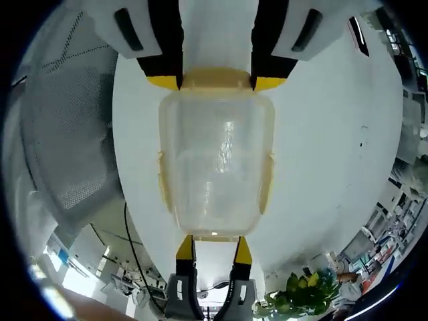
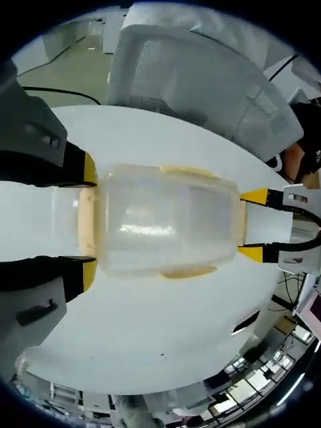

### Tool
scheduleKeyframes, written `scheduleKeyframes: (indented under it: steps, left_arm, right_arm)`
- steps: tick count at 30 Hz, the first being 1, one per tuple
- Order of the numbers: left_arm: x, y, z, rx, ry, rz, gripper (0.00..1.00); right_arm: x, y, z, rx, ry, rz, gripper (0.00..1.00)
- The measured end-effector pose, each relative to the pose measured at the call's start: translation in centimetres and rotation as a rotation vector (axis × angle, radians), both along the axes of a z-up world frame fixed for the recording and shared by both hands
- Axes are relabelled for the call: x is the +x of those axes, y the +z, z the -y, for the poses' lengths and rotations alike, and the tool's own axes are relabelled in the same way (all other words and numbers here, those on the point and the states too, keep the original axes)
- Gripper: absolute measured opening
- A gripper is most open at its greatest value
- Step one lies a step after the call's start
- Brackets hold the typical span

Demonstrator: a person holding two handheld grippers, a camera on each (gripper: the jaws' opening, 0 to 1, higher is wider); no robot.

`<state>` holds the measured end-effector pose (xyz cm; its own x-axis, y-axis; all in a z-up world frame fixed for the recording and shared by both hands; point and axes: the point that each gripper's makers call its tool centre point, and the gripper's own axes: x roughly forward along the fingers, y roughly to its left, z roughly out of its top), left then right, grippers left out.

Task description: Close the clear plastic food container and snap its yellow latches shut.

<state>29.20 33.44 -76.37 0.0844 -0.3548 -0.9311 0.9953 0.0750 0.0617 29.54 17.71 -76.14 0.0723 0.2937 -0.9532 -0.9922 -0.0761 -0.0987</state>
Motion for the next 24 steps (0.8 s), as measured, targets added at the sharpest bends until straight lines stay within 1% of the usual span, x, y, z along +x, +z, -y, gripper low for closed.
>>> scheduleKeyframes:
  steps: [3,8,12,15,19,24]
  left_arm:
    - [0.6,0.0,1.6,0.007,-0.009,0.008,0.33]
    - [0.6,-0.5,4.0,0.022,-0.017,-0.003,0.33]
    - [1.0,-1.0,5.1,0.049,-0.022,-0.006,0.33]
    - [1.2,-1.3,5.3,0.066,-0.024,-0.008,0.33]
    - [1.0,-1.3,5.1,0.079,-0.025,-0.019,0.33]
    - [0.8,-1.6,4.7,0.096,-0.03,-0.031,0.33]
  right_arm:
    - [0.3,-0.2,1.6,0.015,-0.013,0.0,0.36]
    - [0.3,-1.1,4.0,0.012,-0.019,-0.011,0.36]
    - [0.6,-1.7,5.3,0.006,-0.024,-0.024,0.36]
    - [0.6,-1.8,5.6,0.02,-0.026,-0.029,0.36]
    - [0.4,-2.0,5.3,0.039,-0.029,-0.047,0.36]
    - [0.0,-2.3,4.9,0.043,-0.033,-0.065,0.36]
